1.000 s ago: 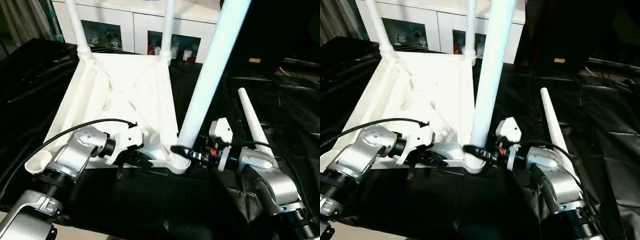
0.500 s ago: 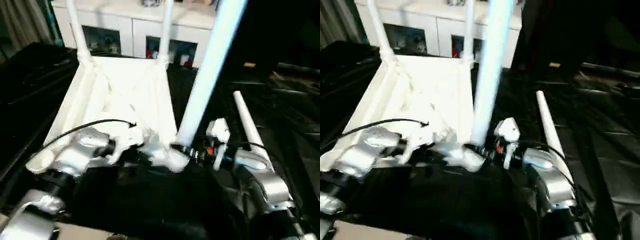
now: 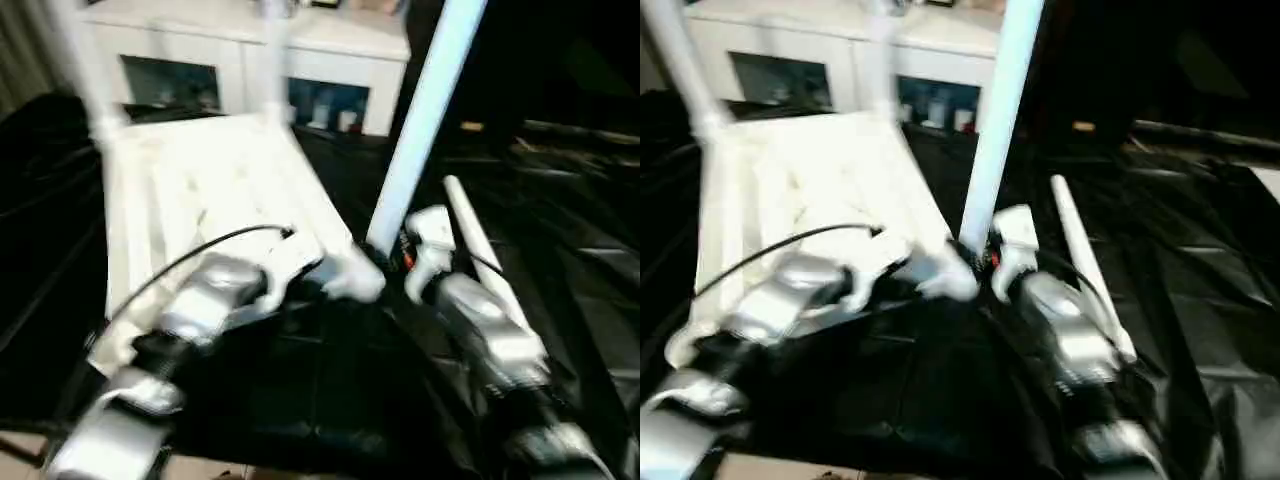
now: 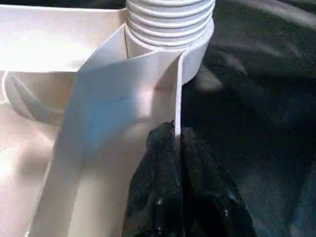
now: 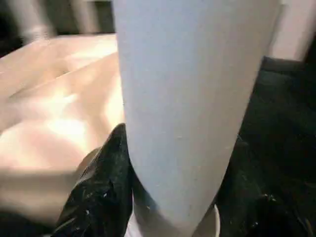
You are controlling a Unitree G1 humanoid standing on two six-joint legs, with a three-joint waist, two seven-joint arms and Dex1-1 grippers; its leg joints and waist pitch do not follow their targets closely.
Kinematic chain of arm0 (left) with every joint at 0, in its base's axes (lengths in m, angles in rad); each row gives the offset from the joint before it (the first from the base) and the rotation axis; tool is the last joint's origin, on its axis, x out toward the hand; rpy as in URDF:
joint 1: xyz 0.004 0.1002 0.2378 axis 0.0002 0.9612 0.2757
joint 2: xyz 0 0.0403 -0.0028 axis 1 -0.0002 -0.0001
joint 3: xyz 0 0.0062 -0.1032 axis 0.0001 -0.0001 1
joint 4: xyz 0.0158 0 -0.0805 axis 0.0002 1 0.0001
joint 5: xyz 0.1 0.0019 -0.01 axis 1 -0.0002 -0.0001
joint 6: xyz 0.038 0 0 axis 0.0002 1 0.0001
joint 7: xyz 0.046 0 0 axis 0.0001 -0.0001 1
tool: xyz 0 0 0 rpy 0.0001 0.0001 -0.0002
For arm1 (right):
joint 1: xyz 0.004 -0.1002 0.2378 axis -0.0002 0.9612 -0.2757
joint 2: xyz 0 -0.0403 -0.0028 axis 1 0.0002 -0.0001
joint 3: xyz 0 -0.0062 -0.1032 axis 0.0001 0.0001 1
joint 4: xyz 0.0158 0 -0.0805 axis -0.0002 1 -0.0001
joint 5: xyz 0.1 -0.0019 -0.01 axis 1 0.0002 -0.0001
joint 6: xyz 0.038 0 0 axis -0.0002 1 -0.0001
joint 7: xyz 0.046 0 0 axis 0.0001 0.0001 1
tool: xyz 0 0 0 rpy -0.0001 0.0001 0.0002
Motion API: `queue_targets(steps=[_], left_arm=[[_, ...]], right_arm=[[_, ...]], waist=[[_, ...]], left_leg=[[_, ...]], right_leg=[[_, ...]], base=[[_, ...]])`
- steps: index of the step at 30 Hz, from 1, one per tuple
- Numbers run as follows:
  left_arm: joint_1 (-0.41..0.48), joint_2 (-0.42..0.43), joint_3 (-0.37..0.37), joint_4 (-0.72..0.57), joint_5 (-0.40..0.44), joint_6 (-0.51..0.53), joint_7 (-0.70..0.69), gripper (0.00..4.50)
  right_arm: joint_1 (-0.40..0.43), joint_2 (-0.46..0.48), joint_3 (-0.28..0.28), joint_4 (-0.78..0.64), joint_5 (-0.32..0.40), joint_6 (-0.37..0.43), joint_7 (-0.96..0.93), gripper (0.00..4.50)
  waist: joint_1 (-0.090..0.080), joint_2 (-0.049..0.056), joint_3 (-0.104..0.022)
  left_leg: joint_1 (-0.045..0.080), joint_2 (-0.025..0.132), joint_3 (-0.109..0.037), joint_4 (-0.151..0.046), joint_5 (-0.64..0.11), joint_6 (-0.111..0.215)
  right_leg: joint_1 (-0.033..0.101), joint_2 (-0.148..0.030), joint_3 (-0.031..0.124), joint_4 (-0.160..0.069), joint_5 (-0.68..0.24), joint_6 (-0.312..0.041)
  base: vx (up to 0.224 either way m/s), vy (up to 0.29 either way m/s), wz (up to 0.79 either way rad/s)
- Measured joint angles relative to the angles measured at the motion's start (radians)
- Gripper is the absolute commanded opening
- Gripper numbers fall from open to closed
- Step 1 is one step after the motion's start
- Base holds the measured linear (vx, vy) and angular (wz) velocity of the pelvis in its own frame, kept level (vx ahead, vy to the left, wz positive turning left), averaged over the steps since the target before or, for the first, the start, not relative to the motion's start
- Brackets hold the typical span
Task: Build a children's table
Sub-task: Insert table leg to table base
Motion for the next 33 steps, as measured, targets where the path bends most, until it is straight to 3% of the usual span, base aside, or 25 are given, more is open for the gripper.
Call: queue_targets(steps=[4, 13, 20, 33], left_arm=[[-0.007, -0.056, 0.010, -0.009, 0.025, 0.056, 0.091, 0.00], [-0.004, -0.096, 0.010, -0.034, 0.050, 0.124, 0.174, 0.00], [-0.004, -0.102, 0.011, -0.034, 0.050, 0.126, 0.182, 0.00], [-0.004, -0.087, 0.010, -0.038, 0.047, 0.097, 0.169, 0.00]], right_arm=[[-0.080, 0.055, -0.022, 0.114, -0.001, -0.025, -0.135, 1.86], [-0.177, 0.102, -0.042, 0.259, -0.031, -0.063, -0.243, 1.86], [-0.195, 0.104, -0.042, 0.288, -0.040, -0.090, -0.245, 1.86], [-0.202, 0.095, -0.029, 0.319, -0.076, -0.165, -0.172, 1.86]], waist=[[-0.016, -0.001, -0.001], [-0.031, -0.004, -0.003], [-0.031, -0.003, -0.002], [-0.030, 0.002, 0.001]], left_leg=[[0.000, 0.000, -0.006, -0.001, 0.000, 0.000], [0.004, 0.000, -0.010, -0.002, -0.001, -0.001], [0.009, 0.000, -0.012, -0.005, -0.001, -0.001], [0.005, -0.002, -0.013, -0.015, -0.001, -0.001]], right_leg=[[0.001, 0.000, -0.007, -0.009, 0.000, 0.000], [0.001, 0.000, -0.010, -0.011, 0.002, -0.003], [0.000, 0.000, -0.012, -0.012, 0.002, -0.003], [-0.003, 0.000, -0.014, -0.029, 0.002, -0.003]], base=[[0.000, 0.000, 0.00], [0.000, 0.000, 0.00], [0.000, 0.000, 0.00], [0.000, 0.000, 0.00]])
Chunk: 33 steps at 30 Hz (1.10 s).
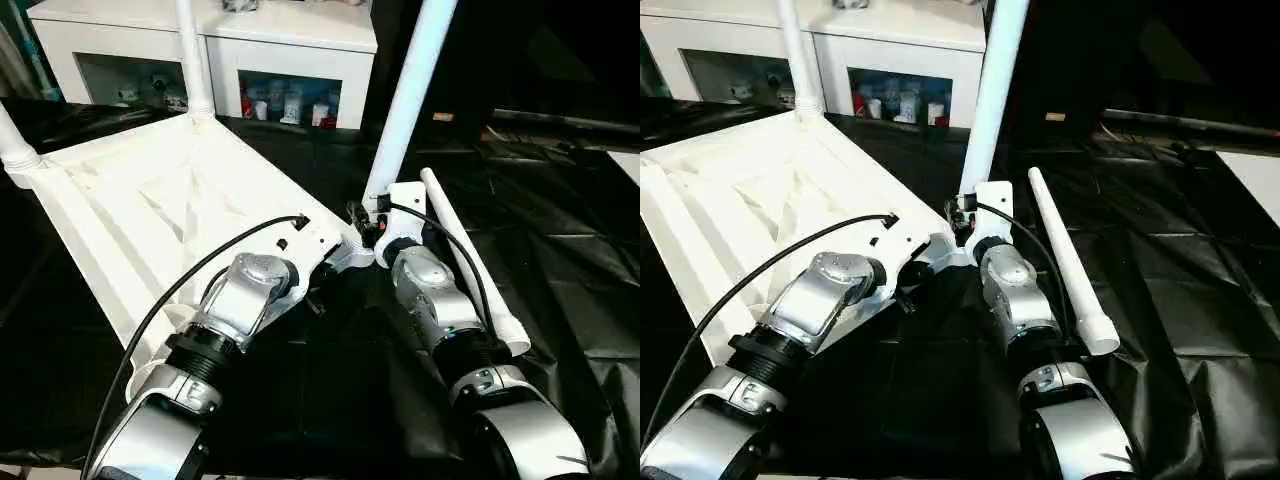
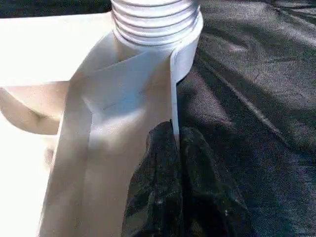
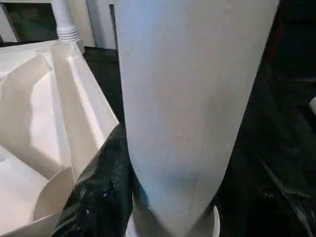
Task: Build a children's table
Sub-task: Insert table leg to table base
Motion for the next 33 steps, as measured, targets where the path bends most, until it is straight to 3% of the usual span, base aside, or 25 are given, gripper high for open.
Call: queue_targets(steps=[8, 10, 13, 15, 21, 24, 29, 33], left_arm=[[0.000, 0.009, 0.000, 0.001, -0.002, -0.008, -0.006, 0.00], [-0.001, 0.011, 0.000, 0.001, -0.004, -0.009, -0.010, 0.00], [-0.005, 0.010, 0.000, 0.001, -0.009, -0.013, -0.019, 0.00], [-0.008, 0.012, -0.001, 0.001, -0.011, -0.015, -0.025, 0.00], [-0.015, 0.012, -0.002, 0.001, -0.020, -0.030, -0.046, 0.00], [-0.020, 0.019, -0.002, 0.001, -0.020, -0.038, -0.055, 0.00], [-0.026, 0.025, -0.002, 0.009, -0.028, -0.059, -0.079, 0.00], [-0.034, 0.033, -0.003, 0.022, -0.030, -0.077, -0.092, 0.00]], right_arm=[[-0.010, -0.003, -0.001, 0.016, -0.011, -0.007, 0.047, 1.86], [-0.011, -0.005, -0.001, 0.016, -0.015, -0.007, 0.056, 2.42], [0.001, -0.008, -0.005, 0.047, -0.020, 0.006, 0.063, 2.58], [-0.002, -0.010, -0.006, 0.049, -0.021, 0.007, 0.065, 2.98], [0.015, -0.036, -0.013, 0.032, -0.019, 0.014, 0.127, 3.03], [0.047, -0.063, -0.012, -0.029, -0.016, 0.033, 0.182, 3.03], [0.096, -0.100, -0.007, -0.120, -0.003, 0.065, 0.257, 3.03], [0.137, -0.129, 0.004, -0.211, 0.002, 0.096, 0.315, 3.03]], waist=[[0.001, 0.002, 0.001], [0.001, 0.004, 0.002], [0.008, 0.006, 0.004], [0.011, 0.008, 0.004], [0.022, 0.014, 0.008], [0.038, 0.016, 0.009], [0.044, 0.020, 0.010], [0.047, 0.021, 0.010]], left_leg=[[0.002, -0.001, 0.000, -0.007, 0.000, 0.000], [0.002, -0.001, 0.000, -0.007, 0.000, 0.000], [-0.002, -0.001, 0.001, -0.007, 0.000, 0.000], [-0.006, -0.002, 0.002, -0.007, 0.000, 0.000], [-0.010, -0.001, 0.002, -0.007, 0.000, 0.000], [-0.010, 0.001, 0.004, -0.009, 0.000, 0.000], [-0.011, 0.009, 0.016, -0.010, 0.001, 0.000], [-0.013, 0.010, 0.018, -0.007, 0.001, 0.000]], right_leg=[[-0.002, 0.000, 0.000, 0.000, 0.000, 0.000], [-0.002, 0.000, 0.000, 0.000, 0.000, 0.000], [-0.005, 0.000, 0.000, 0.000, 0.002, -0.003], [-0.007, -0.001, 0.002, 0.000, 0.011, -0.011], [-0.012, -0.001, 0.001, 0.001, 0.031, -0.011], [-0.013, 0.000, -0.001, 0.001, 0.034, -0.011], [-0.013, 0.000, -0.001, 0.002, 0.037, -0.017], [-0.013, 0.000, -0.001, 0.001, 0.037, -0.016]], base=[[0.000, 0.000, 0.00], [0.000, 0.000, 0.00], [0.000, 0.000, 0.00], [0.000, 0.000, 0.00], [0.000, 0.000, 0.00], [0.000, 0.000, 0.00], [0.000, 0.000, 0.00], [0.000, 0.000, 0.00]])
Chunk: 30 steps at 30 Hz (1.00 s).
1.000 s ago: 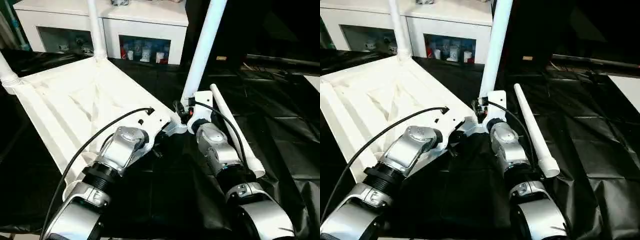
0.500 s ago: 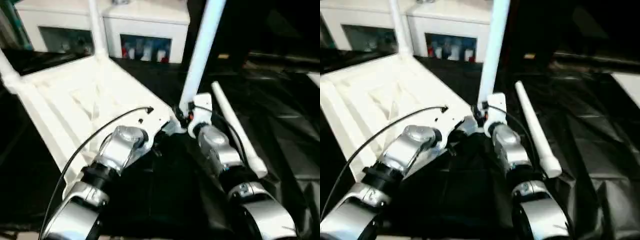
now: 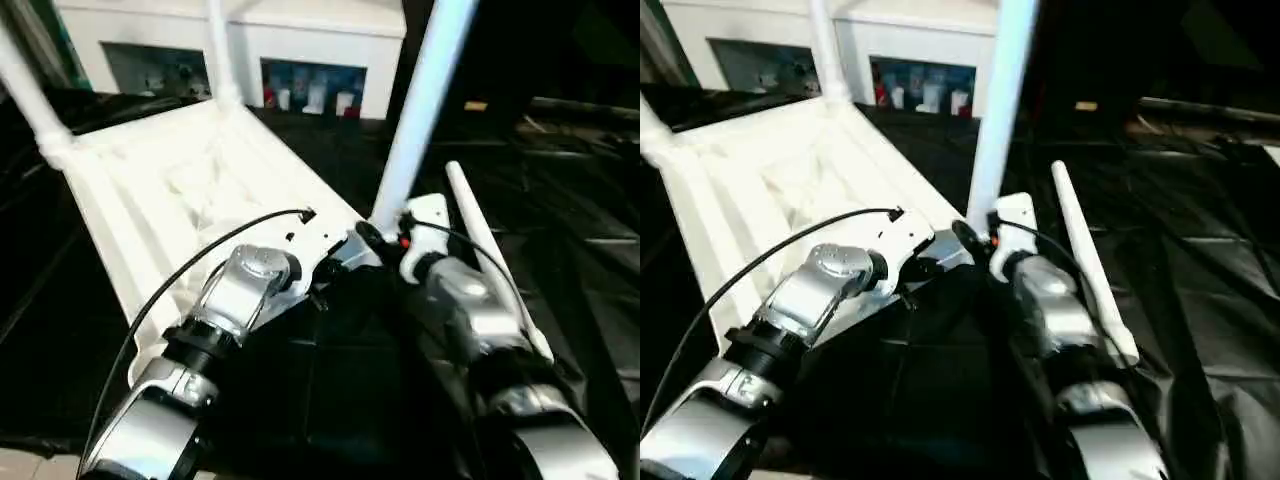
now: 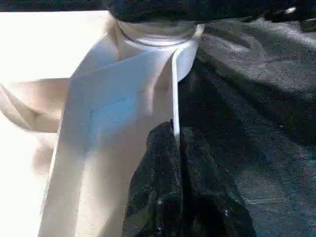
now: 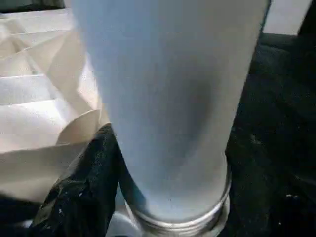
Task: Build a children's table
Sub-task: Insert table leg to table base
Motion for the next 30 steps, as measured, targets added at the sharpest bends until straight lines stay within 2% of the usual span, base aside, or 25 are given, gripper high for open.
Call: queue_targets(steps=[5, 10, 12, 20, 30], left_arm=[[-0.011, 0.013, -0.006, 0.014, 0.001, -0.012, -0.017, 0.00], [-0.011, 0.044, -0.021, 0.011, -0.008, -0.036, -0.084, 0.00], [-0.011, 0.053, -0.025, 0.011, -0.008, -0.044, -0.098, 0.00], [-0.011, 0.075, -0.041, 0.014, -0.008, -0.065, -0.137, 0.00], [0.023, 0.168, -0.078, -0.053, -0.011, -0.087, -0.276, 0.00]], right_arm=[[0.028, -0.024, 0.016, -0.065, 0.000, 0.026, 0.045, 3.03], [0.071, -0.069, 0.027, -0.154, 0.011, 0.077, 0.108, 3.03], [0.080, -0.074, 0.026, -0.171, 0.016, 0.094, 0.125, 2.72], [0.093, -0.084, 0.027, -0.192, 0.023, 0.124, 0.148, 2.57], [0.101, -0.141, 0.061, -0.210, 0.055, 0.193, 0.295, 2.56]], waist=[[0.000, 0.000, 0.000], [0.010, 0.000, 0.000], [0.015, 0.000, 0.000], [0.018, 0.000, 0.000], [0.021, -0.001, -0.001]], left_leg=[[-0.001, 0.000, 0.000, 0.002, 0.000, 0.000], [-0.001, 0.001, 0.000, 0.003, 0.000, 0.000], [-0.002, 0.001, 0.000, 0.005, 0.000, 0.000], [-0.004, 0.002, 0.000, 0.014, 0.000, 0.000], [-0.003, 0.002, -0.001, 0.024, 0.000, 0.000]], right_leg=[[0.000, 0.000, 0.000, 0.000, 0.000, 0.000], [0.000, 0.000, 0.000, 0.000, 0.000, 0.000], [0.000, 0.000, 0.000, 0.001, 0.000, 0.000], [0.000, -0.001, 0.000, 0.006, 0.000, 0.000], [0.000, -0.002, 0.001, 0.018, -0.001, 0.000]], base=[[0.000, 0.000, 0.00], [0.000, 0.000, 0.00], [0.000, 0.000, 0.00], [0.000, 0.000, 0.00], [0.000, 0.000, 0.00]])
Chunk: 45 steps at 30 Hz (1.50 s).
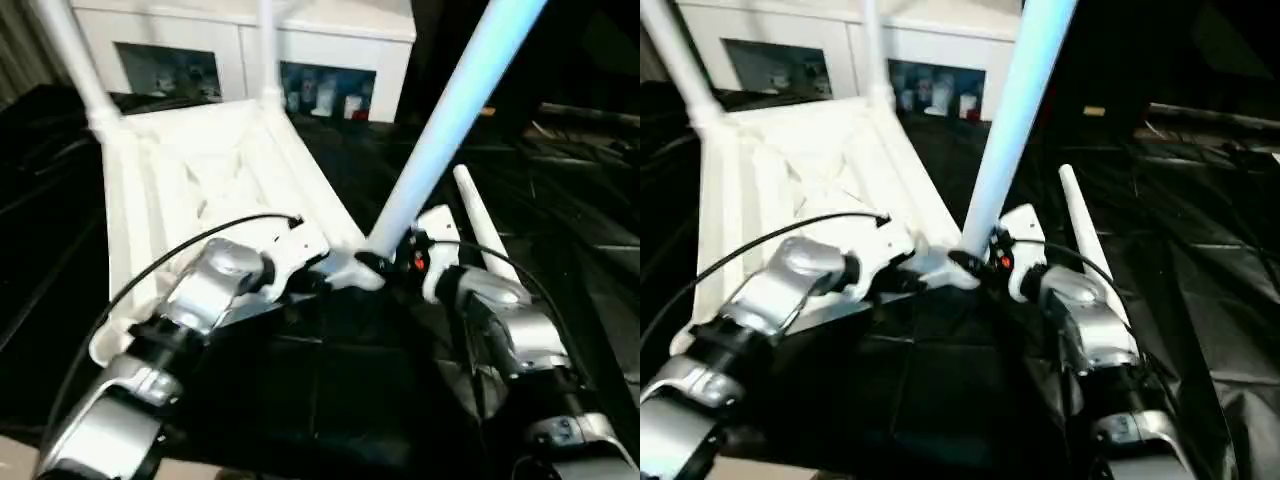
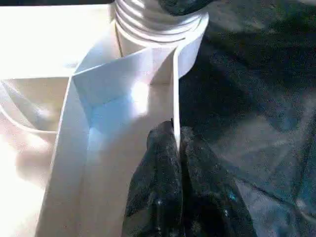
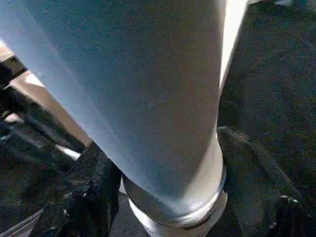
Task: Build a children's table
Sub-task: Insert table leg to table base
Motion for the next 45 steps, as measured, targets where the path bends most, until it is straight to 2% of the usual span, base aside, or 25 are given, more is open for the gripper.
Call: queue_targets(steps=[10, 14, 19, 24, 29, 34, 39, 42, 45], left_arm=[[0.039, 0.088, -0.018, -0.069, -0.018, -0.025, -0.109, 0.00], [0.063, 0.147, -0.028, -0.100, -0.032, -0.062, -0.199, 0.00], [0.076, 0.193, -0.043, -0.127, -0.055, -0.081, -0.276, 0.00], [0.082, 0.216, -0.066, -0.155, -0.064, -0.085, -0.339, 0.00], [0.085, 0.232, -0.084, -0.159, -0.073, -0.107, -0.385, 0.00], [0.085, 0.232, -0.092, -0.159, -0.073, -0.110, -0.386, 0.00], [0.085, 0.228, -0.093, -0.156, -0.072, -0.112, -0.385, 0.00], [0.084, 0.219, -0.082, -0.142, -0.062, -0.115, -0.364, 0.00], [0.080, 0.196, -0.062, -0.108, -0.054, -0.112, -0.300, 0.00]], right_arm=[[0.002, -0.036, 0.041, -0.011, 0.024, 0.029, 0.139, 2.56], [0.001, -0.066, 0.089, -0.031, 0.029, 0.035, 0.242, 2.56], [-0.007, -0.112, 0.145, -0.046, 0.031, 0.034, 0.364, 2.56], [-0.033, -0.156, 0.198, -0.047, 0.031, 0.054, 0.485, 2.56], [-0.051, -0.179, 0.241, -0.043, 0.027, 0.057, 0.576, 2.56], [-0.051, -0.178, 0.248, -0.028, 0.027, 0.053, 0.582, 2.56], [-0.050, -0.167, 0.243, -0.014, 0.027, 0.041, 0.577, 2.56], [-0.044, -0.151, 0.226, 0.005, 0.027, 0.024, 0.548, 2.56], [-0.036, -0.113, 0.183, 0.039, 0.027, 0.009, 0.451, 2.55]], waist=[[-0.001, -0.005, -0.003], [0.000, -0.007, -0.003], [0.011, -0.009, -0.003], [0.028, -0.015, -0.003], [0.038, -0.019, -0.004], [0.037, -0.025, -0.008], [0.033, -0.027, -0.009], [0.030, -0.027, -0.009], [0.024, -0.028, -0.010]], left_leg=[[0.000, 0.000, 0.000, 0.002, 0.000, 0.000], [0.000, 0.000, 0.000, 0.002, 0.000, 0.000], [-0.001, 0.001, 0.000, 0.008, 0.000, 0.000], [-0.002, 0.001, 0.000, 0.011, 0.000, 0.000], [-0.002, 0.001, 0.000, 0.013, 0.000, 0.000], [-0.001, 0.001, 0.000, 0.014, 0.000, 0.000], [0.000, 0.001, -0.001, 0.014, 0.000, 0.000], [0.001, 0.001, -0.001, 0.014, 0.000, 0.000], [0.005, 0.001, -0.001, 0.014, 0.000, 0.000]], right_leg=[[0.000, 0.000, 0.000, 0.001, 0.000, 0.000], [0.000, 0.000, 0.000, 0.002, 0.000, 0.000], [0.000, -0.001, 0.000, 0.004, 0.000, 0.000], [0.001, -0.001, 0.000, 0.007, 0.000, 0.000], [0.001, -0.002, 0.000, 0.011, -0.001, 0.001], [0.001, -0.002, 0.000, 0.014, -0.001, 0.002], [0.002, -0.002, 0.000, 0.015, -0.001, 0.002], [0.003, -0.002, 0.000, 0.015, -0.001, 0.002], [0.005, -0.002, 0.000, 0.015, -0.003, 0.006]], base=[[0.000, 0.000, 0.00], [0.000, 0.000, 0.00], [0.000, 0.000, 0.00], [0.000, 0.000, 0.00], [0.000, 0.000, 0.00], [0.000, 0.000, 0.00], [0.000, 0.000, 0.00], [0.000, 0.000, 0.00], [0.000, 0.000, 0.00]])
